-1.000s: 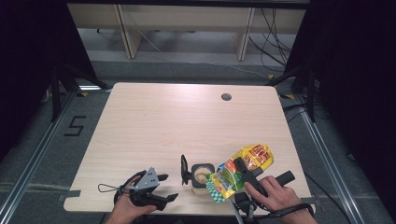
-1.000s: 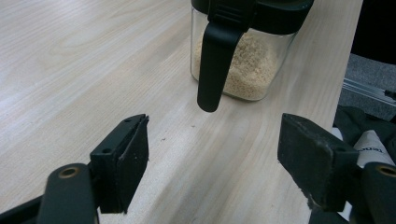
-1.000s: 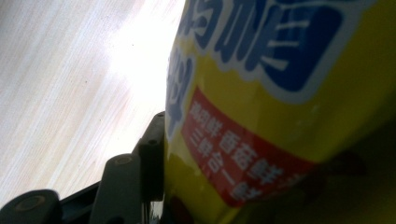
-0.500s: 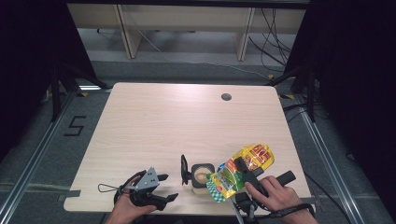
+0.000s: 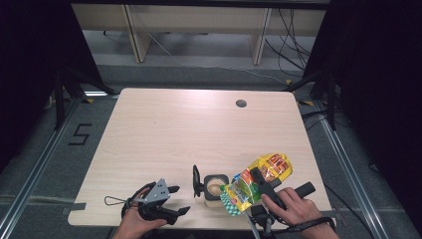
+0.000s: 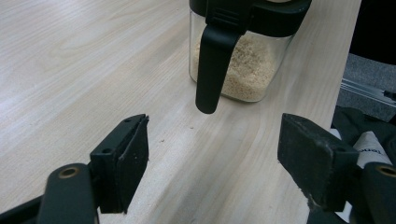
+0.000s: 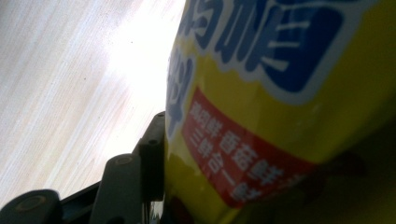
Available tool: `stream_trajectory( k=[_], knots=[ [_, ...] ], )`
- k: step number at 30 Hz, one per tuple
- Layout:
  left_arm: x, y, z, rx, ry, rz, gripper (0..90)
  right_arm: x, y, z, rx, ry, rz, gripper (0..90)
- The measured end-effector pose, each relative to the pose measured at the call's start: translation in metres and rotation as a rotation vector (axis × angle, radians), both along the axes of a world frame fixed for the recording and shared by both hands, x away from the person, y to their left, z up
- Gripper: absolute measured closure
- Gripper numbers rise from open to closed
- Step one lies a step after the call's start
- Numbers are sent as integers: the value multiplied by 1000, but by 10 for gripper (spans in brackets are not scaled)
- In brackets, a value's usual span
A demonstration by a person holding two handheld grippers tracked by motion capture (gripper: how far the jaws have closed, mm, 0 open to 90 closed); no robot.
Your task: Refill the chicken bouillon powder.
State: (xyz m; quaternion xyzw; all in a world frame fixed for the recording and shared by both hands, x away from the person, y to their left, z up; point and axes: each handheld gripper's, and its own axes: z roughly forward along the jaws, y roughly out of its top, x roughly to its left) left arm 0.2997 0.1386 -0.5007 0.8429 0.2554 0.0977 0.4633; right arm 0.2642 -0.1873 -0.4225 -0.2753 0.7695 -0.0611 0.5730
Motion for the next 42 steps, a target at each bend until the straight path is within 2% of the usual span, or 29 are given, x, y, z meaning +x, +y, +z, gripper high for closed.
stream_trajectory(
  k=[1,3,6,7,8,11,12,15,16,19,20,21,22,24,27,29,30,34,35,36,37,38,40,41,42],
  knots=[
    [1,1,0,7,-13,-10,247,0,0,0,7,4,4,492],
    [0,0,0,2,-1,-1,247,0,0,-1,15,4,-1,492],
    [0,1,0,2,-3,-2,247,0,1,0,-18,-9,9,492],
    [1,0,0,4,-8,-3,247,0,1,0,-18,-8,9,492],
    [1,0,0,1,-1,-5,247,0,1,-2,7,3,5,492],
    [1,1,0,5,0,-5,247,0,1,-2,0,3,5,492],
    [1,0,-1,-6,5,-3,247,0,1,-2,0,4,4,492],
    [1,1,-1,8,-4,-1,247,0,2,-3,-5,-3,9,493],
    [1,0,-1,-3,0,-1,247,0,2,-3,-5,-3,10,493],
    [2,1,-2,9,-7,-9,247,0,2,-3,-8,-3,10,493],
    [2,0,-2,-6,-1,-5,247,0,2,-3,-10,-2,9,492],
    [2,1,-2,12,-8,-9,247,0,2,-2,-41,-16,13,493],
    [2,1,-1,18,-7,-7,247,-1,0,-6,23,5,-13,493],
    [2,2,0,28,0,-9,247,1,2,-5,-2,7,15,493],
    [2,2,-1,23,-5,-4,247,0,2,-5,0,5,11,493],
    [2,1,-1,23,-5,-5,246,1,2,-3,-29,-10,19,494],
    [2,1,-1,17,-7,-5,247,0,1,-3,-10,2,12,493],
    [2,2,0,28,-1,-8,247,0,1,-4,-6,1,10,494],
    [2,2,0,28,0,-8,247,0,1,-4,-9,0,8,494],
    [1,1,0,16,3,-5,247,1,2,-3,-35,-11,16,494],
    [1,1,0,7,7,-3,247,1,2,-3,-31,-8,16,494],
    [1,1,0,14,4,-5,247,1,2,-5,-3,5,14,494],
    [1,1,0,7,6,-4,247,1,2,-5,-5,5,14,494],
    [1,1,0,7,7,-4,247,1,2,-3,-31,-9,18,494],
    [2,2,0,27,0,-9,247,1,2,-3,-31,-9,17,494]
  ],
)
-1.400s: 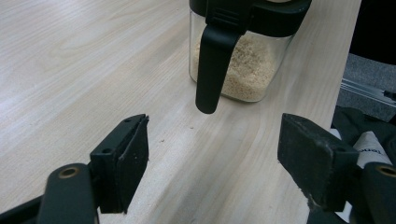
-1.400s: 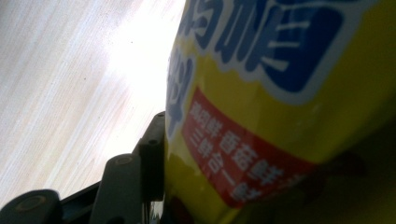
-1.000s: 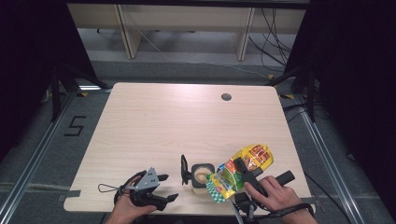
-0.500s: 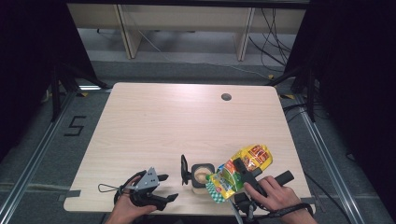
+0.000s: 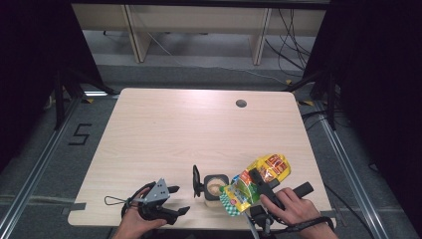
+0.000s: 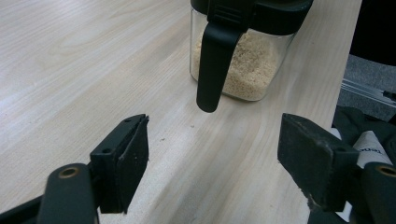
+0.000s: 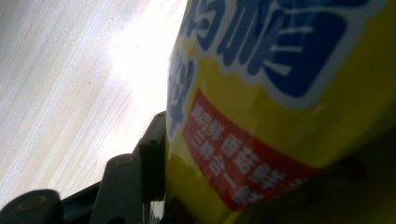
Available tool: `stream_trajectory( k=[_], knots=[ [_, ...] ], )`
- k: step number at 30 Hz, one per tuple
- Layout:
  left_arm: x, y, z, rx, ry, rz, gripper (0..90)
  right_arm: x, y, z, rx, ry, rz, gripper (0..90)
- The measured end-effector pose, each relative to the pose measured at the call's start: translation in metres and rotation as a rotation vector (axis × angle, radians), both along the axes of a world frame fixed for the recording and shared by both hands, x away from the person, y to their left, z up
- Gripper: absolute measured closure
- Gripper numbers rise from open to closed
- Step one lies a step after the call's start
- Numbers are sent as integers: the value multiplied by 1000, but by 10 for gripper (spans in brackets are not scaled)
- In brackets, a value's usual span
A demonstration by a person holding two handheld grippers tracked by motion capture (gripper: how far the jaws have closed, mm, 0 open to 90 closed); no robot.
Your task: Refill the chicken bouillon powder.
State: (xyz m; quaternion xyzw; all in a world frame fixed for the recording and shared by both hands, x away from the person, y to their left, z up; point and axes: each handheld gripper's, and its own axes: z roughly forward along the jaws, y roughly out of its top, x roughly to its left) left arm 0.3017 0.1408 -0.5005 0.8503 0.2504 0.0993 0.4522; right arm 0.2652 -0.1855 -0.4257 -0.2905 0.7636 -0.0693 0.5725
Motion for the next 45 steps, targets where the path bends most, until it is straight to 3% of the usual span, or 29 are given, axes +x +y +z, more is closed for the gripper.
stream_trajectory(
  k=[1,3,8,10,12,26,33,37,40,42,45],
  knots=[
    [-1,-1,0,-21,7,5,247,0,0,0,-2,-1,0,494],
    [-1,-1,0,-16,-1,1,247,0,-1,-1,24,10,-8,494],
    [-1,-1,0,-16,2,2,247,-1,-1,-1,19,8,-8,494],
    [0,-1,0,-17,2,-1,247,-2,-1,-1,17,-14,-14,494],
    [-1,-1,0,-16,0,1,247,1,1,1,-35,-16,25,494],
    [-1,-1,0,-18,2,3,247,0,1,2,-38,-15,27,495],
    [-1,0,0,-17,1,2,247,0,1,2,-35,-14,26,495],
    [-1,-1,0,-17,0,1,247,-2,-1,0,11,-20,-6,495],
    [-1,-1,0,-17,1,2,247,-2,-1,1,8,-34,-7,495],
    [0,0,0,-13,-8,-8,246,-2,0,1,-7,-16,-7,495],
    [0,0,0,-13,-6,-6,247,-1,0,0,12,2,-7,495]
  ],
)
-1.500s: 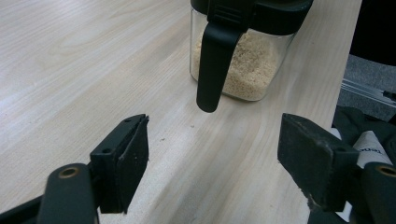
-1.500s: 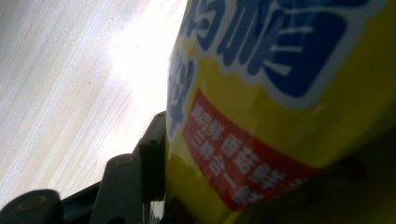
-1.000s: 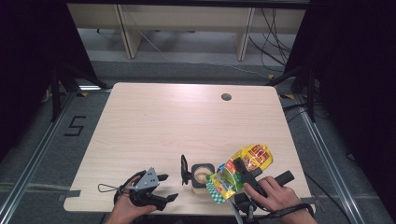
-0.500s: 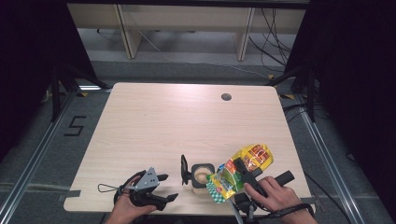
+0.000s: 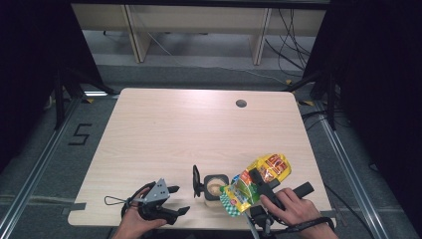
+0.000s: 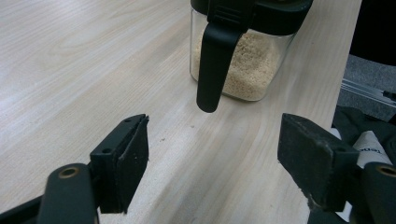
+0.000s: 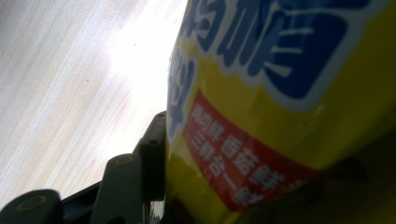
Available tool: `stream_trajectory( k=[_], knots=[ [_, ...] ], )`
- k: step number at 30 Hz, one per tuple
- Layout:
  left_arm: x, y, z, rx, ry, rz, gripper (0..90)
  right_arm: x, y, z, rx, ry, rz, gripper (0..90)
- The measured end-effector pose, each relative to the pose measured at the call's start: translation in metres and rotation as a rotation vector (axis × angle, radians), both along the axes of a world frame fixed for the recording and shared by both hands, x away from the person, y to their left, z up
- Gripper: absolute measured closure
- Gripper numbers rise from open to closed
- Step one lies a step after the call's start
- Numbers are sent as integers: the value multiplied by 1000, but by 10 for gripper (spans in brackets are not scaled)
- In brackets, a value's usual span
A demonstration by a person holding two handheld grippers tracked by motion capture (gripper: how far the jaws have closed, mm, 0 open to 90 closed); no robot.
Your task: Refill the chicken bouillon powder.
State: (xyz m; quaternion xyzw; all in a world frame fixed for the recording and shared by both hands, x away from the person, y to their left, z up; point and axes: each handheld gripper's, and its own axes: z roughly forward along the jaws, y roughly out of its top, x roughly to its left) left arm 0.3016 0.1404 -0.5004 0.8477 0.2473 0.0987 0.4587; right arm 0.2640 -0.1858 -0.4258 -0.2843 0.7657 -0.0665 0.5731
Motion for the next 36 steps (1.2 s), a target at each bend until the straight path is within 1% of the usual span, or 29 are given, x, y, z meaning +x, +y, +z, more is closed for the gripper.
stream_trajectory(
  k=[2,3,4,8,10,13,14,15,21,22,23,25,28,32,33,34,35,36],
  knots=[
    [0,0,0,1,-1,-1,247,0,0,0,0,1,-1,495],
    [0,0,0,-4,7,7,247,0,0,0,4,0,1,495],
    [-1,-1,0,-7,13,10,247,1,0,1,-14,-9,4,495],
    [-1,-1,0,-7,13,10,247,1,-1,1,-15,-12,6,495],
    [0,0,0,0,0,0,247,1,-1,2,-16,-12,5,495],
    [0,0,0,-5,6,7,247,1,-1,2,-17,-12,6,495],
    [0,0,0,-2,-1,1,247,1,-1,2,-16,-12,6,495],
    [0,0,0,-5,7,7,247,1,-1,1,-16,-12,5,495],
    [-1,0,0,-4,6,9,247,1,-1,2,-16,-12,6,495],
    [-1,0,0,-13,10,10,247,1,-1,2,-16,-11,6,495],
    [-1,0,0,-3,7,11,247,1,-1,2,-18,-12,5,495],
    [-1,0,0,-13,7,12,247,1,-1,2,-16,-11,6,496],
    [-1,0,0,-5,9,12,247,0,-1,2,-17,-13,5,500],
    [-1,0,0,-11,7,14,247,0,-1,2,-19,-14,5,501],
    [-1,0,0,-10,9,12,247,1,-1,2,-14,-14,15,501],
    [-1,0,0,-11,10,9,246,0,-2,1,6,-29,9,501],
    [-1,0,0,-11,7,15,247,1,-1,2,-16,-13,12,502],
    [-1,0,0,-11,8,13,247,1,-1,2,-11,-14,11,501]
  ],
)
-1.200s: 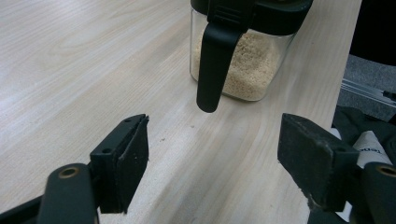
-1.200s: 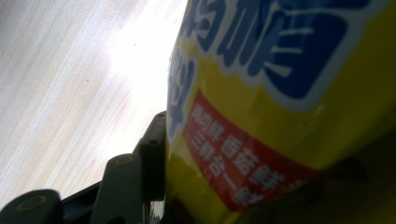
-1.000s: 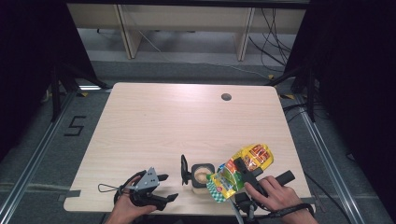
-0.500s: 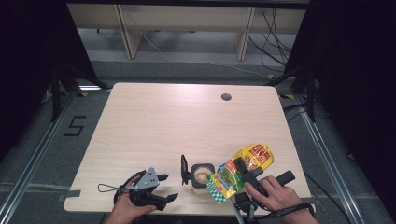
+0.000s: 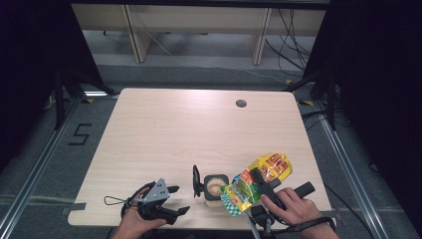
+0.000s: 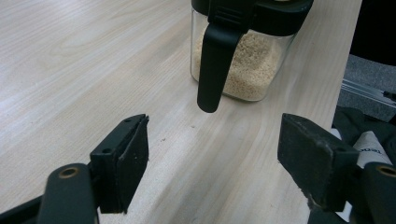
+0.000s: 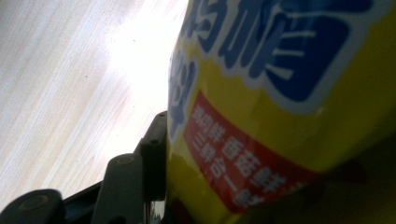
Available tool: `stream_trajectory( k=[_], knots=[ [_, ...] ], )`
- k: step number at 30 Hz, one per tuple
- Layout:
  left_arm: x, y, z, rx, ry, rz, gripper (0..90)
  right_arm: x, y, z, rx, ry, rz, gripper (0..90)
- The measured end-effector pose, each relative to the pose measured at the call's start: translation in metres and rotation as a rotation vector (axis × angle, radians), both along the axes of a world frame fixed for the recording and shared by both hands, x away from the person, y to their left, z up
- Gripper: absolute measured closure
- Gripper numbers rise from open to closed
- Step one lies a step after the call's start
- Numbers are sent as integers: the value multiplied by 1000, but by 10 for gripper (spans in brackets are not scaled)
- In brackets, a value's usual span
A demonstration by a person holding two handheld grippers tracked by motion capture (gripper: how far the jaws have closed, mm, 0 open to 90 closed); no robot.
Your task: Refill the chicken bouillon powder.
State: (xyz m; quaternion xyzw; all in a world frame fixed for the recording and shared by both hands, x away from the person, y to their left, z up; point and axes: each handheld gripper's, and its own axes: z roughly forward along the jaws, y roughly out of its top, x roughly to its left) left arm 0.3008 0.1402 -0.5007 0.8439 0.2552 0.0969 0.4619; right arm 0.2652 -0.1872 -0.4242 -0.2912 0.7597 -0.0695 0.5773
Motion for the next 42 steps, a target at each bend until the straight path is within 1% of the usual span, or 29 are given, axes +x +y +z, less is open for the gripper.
stream_trajectory(
  k=[1,2,3,6,8,9,10,11,12,14,15,16,18,20,21,22,23,24,25,26,27,30,31,32,33,34,35,39,42],
  knots=[
    [0,0,0,1,-1,2,247,-1,0,0,10,-12,-5,502],
    [0,0,0,-3,0,-3,247,-1,0,0,0,-2,-13,501],
    [0,0,0,6,2,-2,247,-1,0,0,1,0,-13,502],
    [0,0,1,8,-4,-1,247,-1,0,0,0,0,-12,502],
    [0,0,0,3,6,-10,247,-1,0,0,0,-1,-12,502],
    [0,0,-1,-10,-3,-2,247,-1,0,0,-1,-1,-11,502],
    [0,0,1,6,-3,-2,247,-1,0,1,-1,3,-13,502],
    [1,1,1,7,-18,-18,247,-1,0,1,0,3,-14,502],
    [2,1,1,17,-22,-21,247,-1,0,1,0,-2,-13,502],
    [2,1,1,11,-21,-23,247,-1,0,1,0,-2,-13,502],
    [0,0,1,5,6,-6,247,-1,0,1,-1,-2,-13,502],
    [0,0,0,1,1,-1,247,-1,0,1,0,-3,-13,502],
    [0,0,0,4,2,-3,247,-1,0,1,2,-3,-12,502],
    [0,0,0,-1,-2,0,247,-1,1,0,-6,-4,-6,502],
    [1,0,0,-11,-3,-2,247,0,1,0,-9,-2,-6,502],
    [0,0,0,-8,-3,0,247,0,1,0,-22,-5,4,502],
    [1,0,0,-9,-2,-3,247,0,1,1,-23,-3,4,502],
    [1,0,0,-2,-11,-11,247,-1,1,0,-7,-4,-5,503],
    [0,0,0,-10,-1,-1,247,-1,1,0,-6,-8,-4,502],
    [0,0,0,-10,-3,-4,247,-1,1,0,-9,-10,-4,502],
    [0,0,0,3,0,-1,247,0,2,1,-27,-13,10,502],
    [0,0,0,-2,3,-6,247,-1,2,2,-31,-12,12,502],
    [0,0,0,-1,4,-6,247,-1,2,2,-31,-14,10,503],
    [0,0,0,-2,4,-6,247,-2,2,1,-16,-14,1,503],
    [0,0,0,0,1,-3,247,-1,2,2,-30,-14,11,502],
    [0,0,-1,-11,-3,-4,247,-2,2,1,-10,-11,-4,503],
    [0,0,0,-10,-2,-2,247,-1,2,2,-30,-14,12,502],
    [0,0,0,-4,0,-1,246,0,1,2,-31,-15,13,502],
    [0,0,0,-9,-2,-4,247,-1,1,2,-25,-18,8,503]
  ],
)
